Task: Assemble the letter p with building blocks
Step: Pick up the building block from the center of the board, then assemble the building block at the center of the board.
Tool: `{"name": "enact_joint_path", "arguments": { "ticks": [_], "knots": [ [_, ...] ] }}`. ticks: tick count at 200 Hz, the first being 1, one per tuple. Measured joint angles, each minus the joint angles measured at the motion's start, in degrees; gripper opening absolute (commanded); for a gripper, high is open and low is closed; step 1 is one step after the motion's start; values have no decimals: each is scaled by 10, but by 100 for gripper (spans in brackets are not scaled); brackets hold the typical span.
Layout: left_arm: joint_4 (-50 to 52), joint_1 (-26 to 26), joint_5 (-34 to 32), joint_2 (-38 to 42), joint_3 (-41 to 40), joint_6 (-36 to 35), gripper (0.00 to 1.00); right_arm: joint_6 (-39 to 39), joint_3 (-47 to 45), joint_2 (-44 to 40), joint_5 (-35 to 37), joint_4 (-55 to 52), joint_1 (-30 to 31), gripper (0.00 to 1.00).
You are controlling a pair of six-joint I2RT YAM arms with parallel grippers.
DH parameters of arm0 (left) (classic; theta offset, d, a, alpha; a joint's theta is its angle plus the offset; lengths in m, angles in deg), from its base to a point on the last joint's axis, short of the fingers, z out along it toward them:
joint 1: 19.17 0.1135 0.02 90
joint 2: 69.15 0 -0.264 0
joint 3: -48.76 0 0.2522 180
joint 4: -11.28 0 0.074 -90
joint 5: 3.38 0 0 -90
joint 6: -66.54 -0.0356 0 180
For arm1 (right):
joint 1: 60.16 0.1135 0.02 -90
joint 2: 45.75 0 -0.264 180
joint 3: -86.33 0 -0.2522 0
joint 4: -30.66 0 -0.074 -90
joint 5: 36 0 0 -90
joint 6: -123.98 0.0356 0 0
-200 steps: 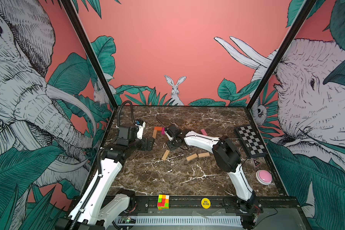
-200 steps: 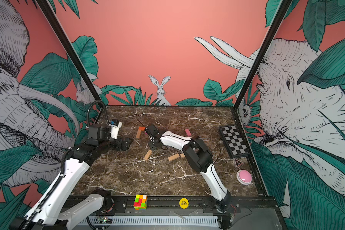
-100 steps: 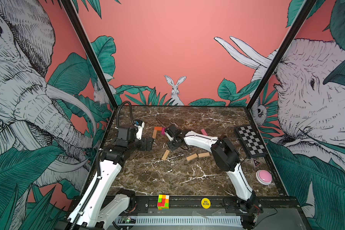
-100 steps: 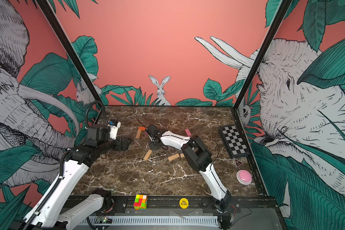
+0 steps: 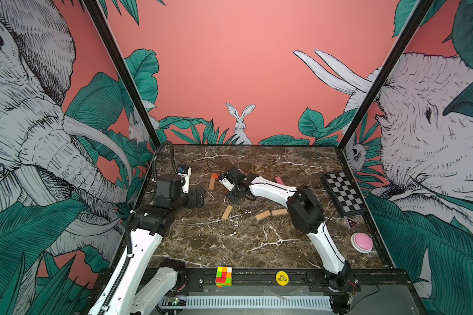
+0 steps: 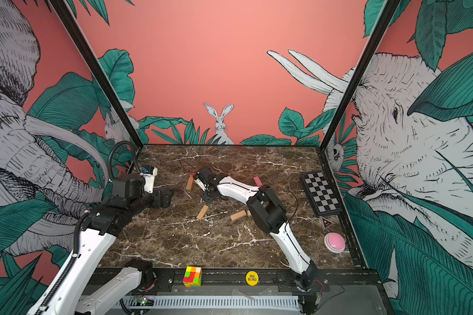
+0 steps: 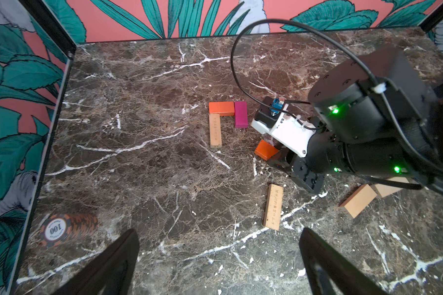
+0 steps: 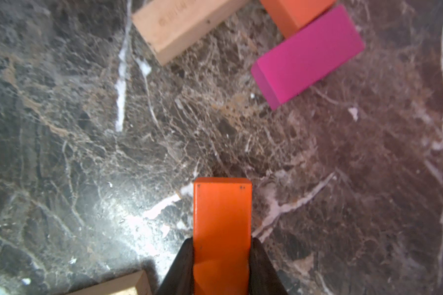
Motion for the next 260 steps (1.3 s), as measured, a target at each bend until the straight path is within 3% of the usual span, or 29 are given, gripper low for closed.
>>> {"name": "enact_joint_path", "arguments": {
  "ticks": [156, 260],
  "knots": [
    [14, 0, -17, 155, -42, 11, 99, -166, 230, 139, -48, -76, -11, 18],
    [14, 0, 28, 140, -46, 11, 99, -226, 312, 186, -42, -110, -13, 19]
  ]
}}
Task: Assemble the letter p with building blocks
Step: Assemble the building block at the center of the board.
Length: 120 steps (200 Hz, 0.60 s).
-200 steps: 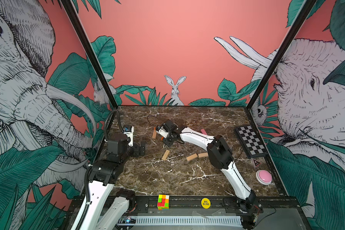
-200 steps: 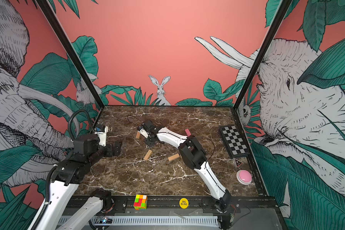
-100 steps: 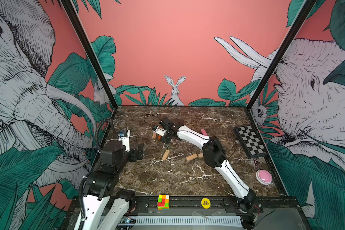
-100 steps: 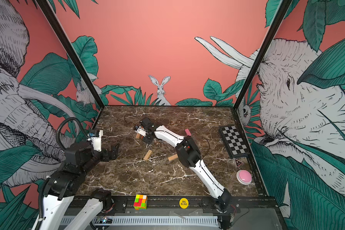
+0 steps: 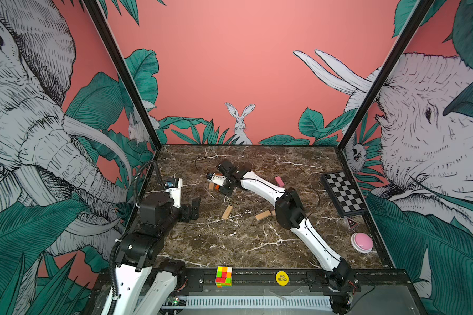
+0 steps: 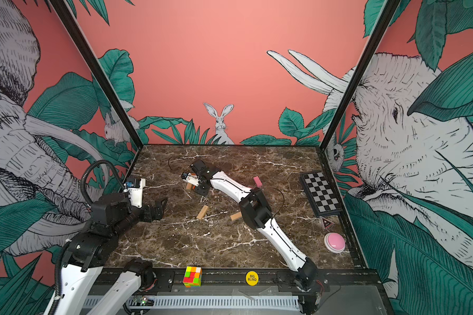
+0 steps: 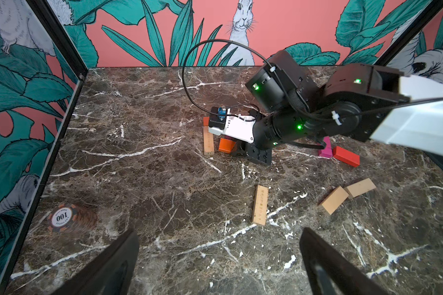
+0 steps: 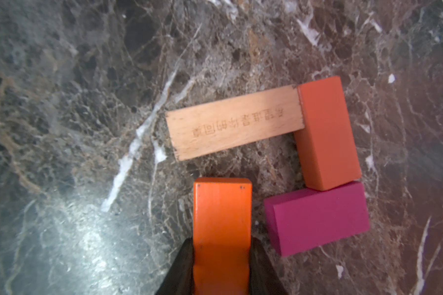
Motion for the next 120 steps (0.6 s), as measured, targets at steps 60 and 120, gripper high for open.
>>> {"name": "enact_joint_path", "arguments": {
  "ticks": [60, 120],
  "knots": [
    [0, 0, 7, -2, -1, 0, 100, -23, 14, 7, 1, -1, -2, 22],
    [0, 1, 12, -5, -1, 0, 99, -33, 14, 9, -2, 0, -2, 29]
  ]
}}
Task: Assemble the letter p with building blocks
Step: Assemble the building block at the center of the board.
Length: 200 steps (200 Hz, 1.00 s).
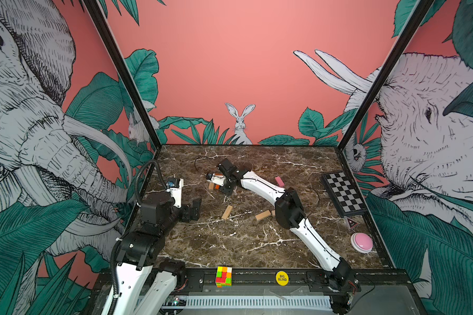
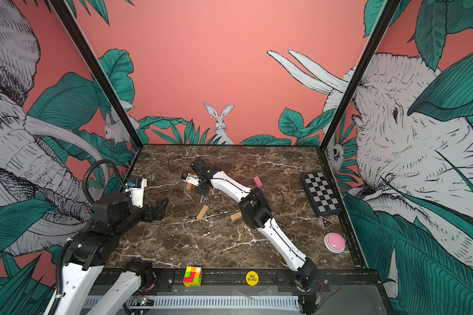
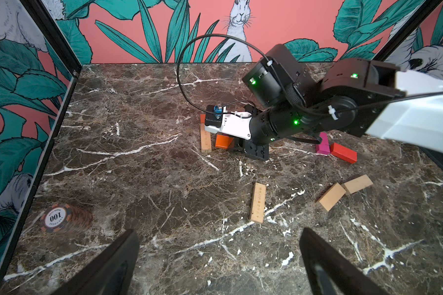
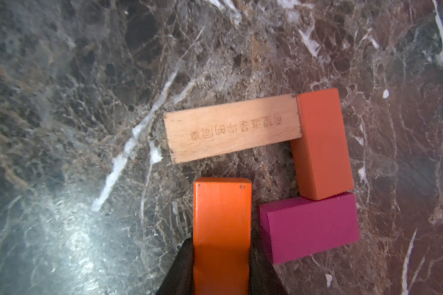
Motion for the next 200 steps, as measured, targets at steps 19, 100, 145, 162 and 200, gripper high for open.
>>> {"name": "enact_joint_path", "arguments": {
  "ticks": [19, 100, 145, 162, 200],
  "knots": [
    [0, 0, 1, 0, 0, 0, 99, -5, 0, 0, 0, 0, 0, 30],
    [0, 5, 3, 0, 0, 0, 99, -11, 14, 9, 0, 0, 1, 37],
    [0, 9, 6, 0, 0, 0, 100, -16, 14, 9, 1, 2, 2, 40],
    [0, 9, 6, 0, 0, 0, 100, -17, 13, 9, 1, 5, 3, 40],
    [0, 15, 9, -2, 0, 0, 100, -10, -55, -26, -3, 45, 6, 42]
  ]
}}
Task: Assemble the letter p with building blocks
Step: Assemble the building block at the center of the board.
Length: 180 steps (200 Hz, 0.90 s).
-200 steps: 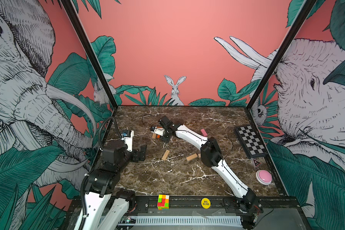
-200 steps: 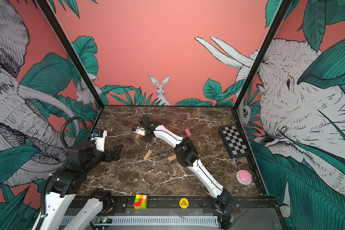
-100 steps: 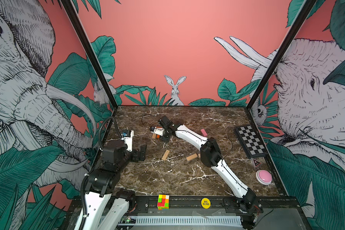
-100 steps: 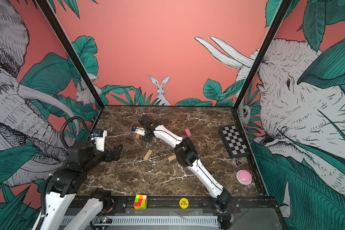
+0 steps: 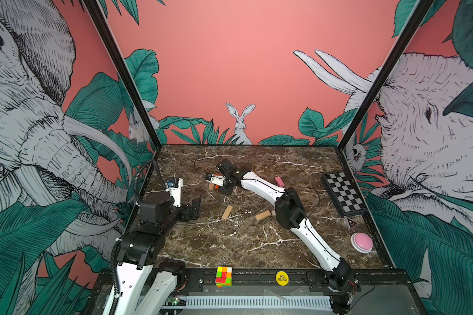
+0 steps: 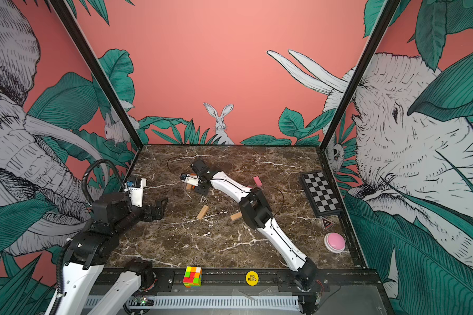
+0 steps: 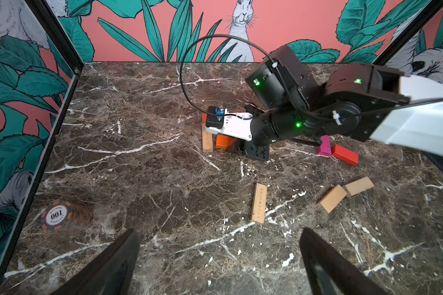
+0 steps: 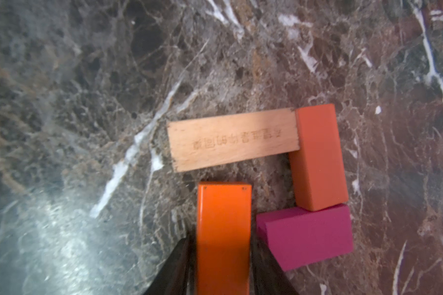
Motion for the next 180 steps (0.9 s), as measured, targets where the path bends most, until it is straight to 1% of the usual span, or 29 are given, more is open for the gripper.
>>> {"name": "enact_joint_path", "arguments": {
  "ticks": [25, 85, 97, 111, 127, 133, 153, 156, 164, 168, 175, 177, 178, 180],
  "knots": [
    [-2, 1, 2, -2, 0, 0, 100, 6, -59, -39, 0, 16, 3, 45],
    [-14, 1, 7, -20, -3, 12, 100, 19, -113, -115, 17, 62, 6, 48],
    [-17, 1, 7, -30, -5, 23, 99, 24, -137, -137, 23, 79, 6, 48],
    [-20, 1, 7, -45, -10, 43, 100, 35, -182, -174, 29, 100, 5, 54],
    [-34, 1, 9, -60, -26, 67, 100, 52, -249, -228, 35, 129, 2, 67],
    [-40, 1, 14, -66, -34, 76, 100, 62, -277, -252, 39, 141, 1, 69],
    [-50, 1, 34, -104, -47, 99, 99, 97, -368, -336, 41, 184, -8, 71],
    [-52, 1, 39, -112, -47, 101, 99, 103, -382, -351, 42, 190, -11, 74],
    [-59, 1, 49, -136, -47, 107, 99, 119, -414, -384, 43, 206, -19, 75],
    [-62, 1, 55, -148, -47, 110, 99, 125, -426, -397, 42, 212, -22, 82],
    [-69, 1, 68, -173, -47, 115, 98, 139, -449, -422, 43, 222, -30, 86],
    [-71, 1, 71, -181, -47, 116, 98, 146, -455, -429, 43, 225, -32, 91],
    [-72, 1, 72, -184, -47, 116, 98, 147, -460, -434, 42, 227, -34, 94],
    [-74, 1, 76, -192, -47, 117, 98, 150, -466, -440, 43, 231, -36, 98]
  ]
}}
